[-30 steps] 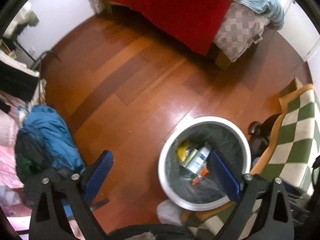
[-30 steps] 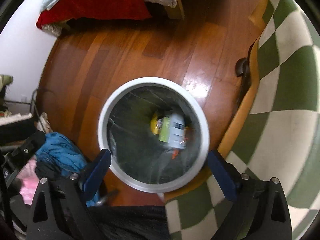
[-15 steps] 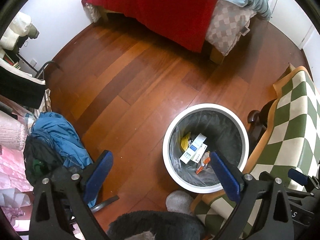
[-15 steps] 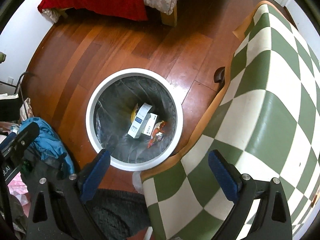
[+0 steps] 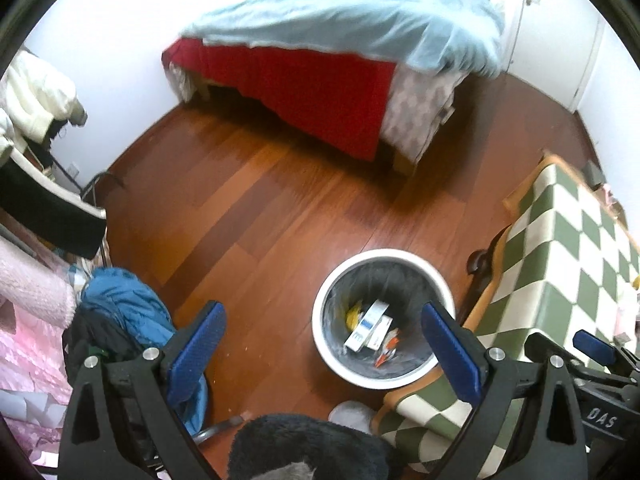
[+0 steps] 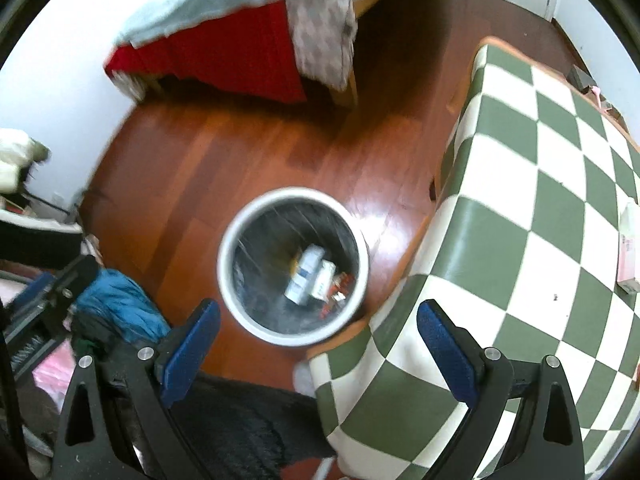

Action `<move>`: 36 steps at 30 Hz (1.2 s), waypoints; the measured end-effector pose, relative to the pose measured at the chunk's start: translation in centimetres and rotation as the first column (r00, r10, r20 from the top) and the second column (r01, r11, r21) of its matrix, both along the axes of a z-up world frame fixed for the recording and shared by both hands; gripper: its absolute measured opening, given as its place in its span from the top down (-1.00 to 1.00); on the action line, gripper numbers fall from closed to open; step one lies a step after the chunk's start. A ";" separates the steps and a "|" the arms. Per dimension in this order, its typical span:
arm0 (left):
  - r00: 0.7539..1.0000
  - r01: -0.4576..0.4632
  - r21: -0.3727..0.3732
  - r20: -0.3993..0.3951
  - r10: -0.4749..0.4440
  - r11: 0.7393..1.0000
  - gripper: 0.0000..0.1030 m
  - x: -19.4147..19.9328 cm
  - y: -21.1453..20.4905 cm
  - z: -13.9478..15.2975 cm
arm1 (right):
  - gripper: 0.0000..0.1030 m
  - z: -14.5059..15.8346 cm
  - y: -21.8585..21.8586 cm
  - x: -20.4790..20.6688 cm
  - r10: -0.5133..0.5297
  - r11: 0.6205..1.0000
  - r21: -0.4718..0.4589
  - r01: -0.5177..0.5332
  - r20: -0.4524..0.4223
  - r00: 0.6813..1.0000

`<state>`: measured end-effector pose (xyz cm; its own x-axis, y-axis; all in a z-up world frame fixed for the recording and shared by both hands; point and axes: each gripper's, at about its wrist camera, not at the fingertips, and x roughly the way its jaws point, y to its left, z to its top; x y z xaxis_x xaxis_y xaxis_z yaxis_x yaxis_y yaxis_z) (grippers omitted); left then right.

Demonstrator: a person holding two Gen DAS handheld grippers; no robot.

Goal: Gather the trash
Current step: 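Move both tools back over the table, then grasp the yellow cigarette pack with the right tool while the left tool grasps the white barcode box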

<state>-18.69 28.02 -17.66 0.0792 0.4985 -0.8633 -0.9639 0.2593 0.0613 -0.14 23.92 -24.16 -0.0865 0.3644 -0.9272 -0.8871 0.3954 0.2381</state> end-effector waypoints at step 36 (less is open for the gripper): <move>0.725 0.648 -0.319 -0.018 -0.688 0.691 -0.92 48.0 -17.1 -8.9 | -0.72 -4.4 -36.1 39.2 -0.784 0.609 -0.147 0.779 0.037 0.620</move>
<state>29.34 10.91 -26.60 0.1804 0.1007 -0.9784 -0.5167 0.8561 -0.0072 39.01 -12.19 -28.60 0.1443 0.1784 -0.9733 -0.2193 0.9649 0.1444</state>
